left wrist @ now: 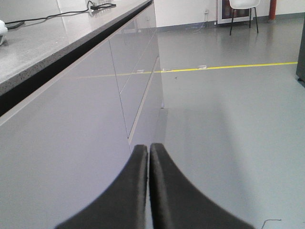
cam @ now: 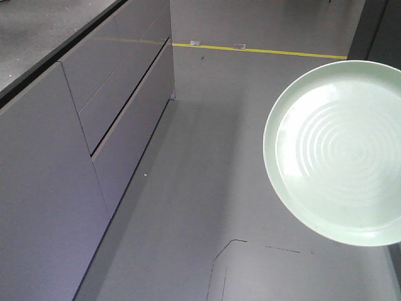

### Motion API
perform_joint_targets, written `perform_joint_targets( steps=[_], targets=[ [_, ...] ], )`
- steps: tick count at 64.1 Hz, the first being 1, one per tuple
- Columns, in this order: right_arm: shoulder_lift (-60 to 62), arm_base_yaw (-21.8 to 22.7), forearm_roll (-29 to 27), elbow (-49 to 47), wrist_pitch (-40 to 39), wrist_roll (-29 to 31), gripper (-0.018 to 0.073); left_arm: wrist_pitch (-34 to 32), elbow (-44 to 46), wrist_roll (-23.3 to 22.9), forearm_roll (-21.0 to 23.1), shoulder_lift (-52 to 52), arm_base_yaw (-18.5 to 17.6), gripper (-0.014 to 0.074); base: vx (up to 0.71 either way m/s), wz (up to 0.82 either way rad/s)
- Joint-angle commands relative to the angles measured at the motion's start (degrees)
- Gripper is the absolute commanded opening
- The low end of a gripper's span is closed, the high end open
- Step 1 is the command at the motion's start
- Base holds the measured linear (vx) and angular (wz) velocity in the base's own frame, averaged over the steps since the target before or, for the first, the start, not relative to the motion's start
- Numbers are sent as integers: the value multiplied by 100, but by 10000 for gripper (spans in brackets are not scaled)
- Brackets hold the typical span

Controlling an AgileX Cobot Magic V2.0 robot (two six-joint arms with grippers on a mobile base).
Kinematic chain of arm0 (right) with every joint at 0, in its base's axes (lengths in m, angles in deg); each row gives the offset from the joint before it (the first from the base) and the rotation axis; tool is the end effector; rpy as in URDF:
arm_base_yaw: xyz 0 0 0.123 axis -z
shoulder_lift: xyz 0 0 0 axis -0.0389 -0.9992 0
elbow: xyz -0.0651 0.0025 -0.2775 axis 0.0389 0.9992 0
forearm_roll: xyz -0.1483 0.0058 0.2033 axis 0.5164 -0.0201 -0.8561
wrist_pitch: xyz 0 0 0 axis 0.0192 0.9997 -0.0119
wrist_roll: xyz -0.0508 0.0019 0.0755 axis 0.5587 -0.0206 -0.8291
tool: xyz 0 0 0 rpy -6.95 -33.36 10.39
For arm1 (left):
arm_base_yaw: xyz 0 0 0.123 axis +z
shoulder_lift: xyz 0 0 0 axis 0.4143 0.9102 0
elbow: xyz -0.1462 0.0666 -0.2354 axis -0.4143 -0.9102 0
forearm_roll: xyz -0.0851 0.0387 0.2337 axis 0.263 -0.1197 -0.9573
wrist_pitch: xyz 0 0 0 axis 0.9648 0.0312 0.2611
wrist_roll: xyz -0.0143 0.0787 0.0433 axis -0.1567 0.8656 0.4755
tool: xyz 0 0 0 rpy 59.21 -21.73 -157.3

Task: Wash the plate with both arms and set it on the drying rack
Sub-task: 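Carry the plate in the right gripper while driving down the aisle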

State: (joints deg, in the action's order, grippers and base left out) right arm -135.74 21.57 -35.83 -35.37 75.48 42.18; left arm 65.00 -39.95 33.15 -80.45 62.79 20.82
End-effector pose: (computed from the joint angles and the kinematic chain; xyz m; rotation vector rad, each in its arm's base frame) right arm 0.1398 -0.0043 0.4215 -0.2027 2.2324 0.3323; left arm 0.0560 0.0015 0.1861 0.0239 1.6992 0.0102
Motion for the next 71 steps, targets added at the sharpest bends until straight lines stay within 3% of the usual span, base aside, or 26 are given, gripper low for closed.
perform_joint_targets(
  steps=[1,71],
  targets=[
    [36,40,-259,-124,53,37,-6,-373,-136,-13,-11,-79,-35,-6,12,5],
    [36,40,-259,-124,53,37,-6,-373,-136,-13,-11,-79,-35,-6,15,-8]
  ],
)
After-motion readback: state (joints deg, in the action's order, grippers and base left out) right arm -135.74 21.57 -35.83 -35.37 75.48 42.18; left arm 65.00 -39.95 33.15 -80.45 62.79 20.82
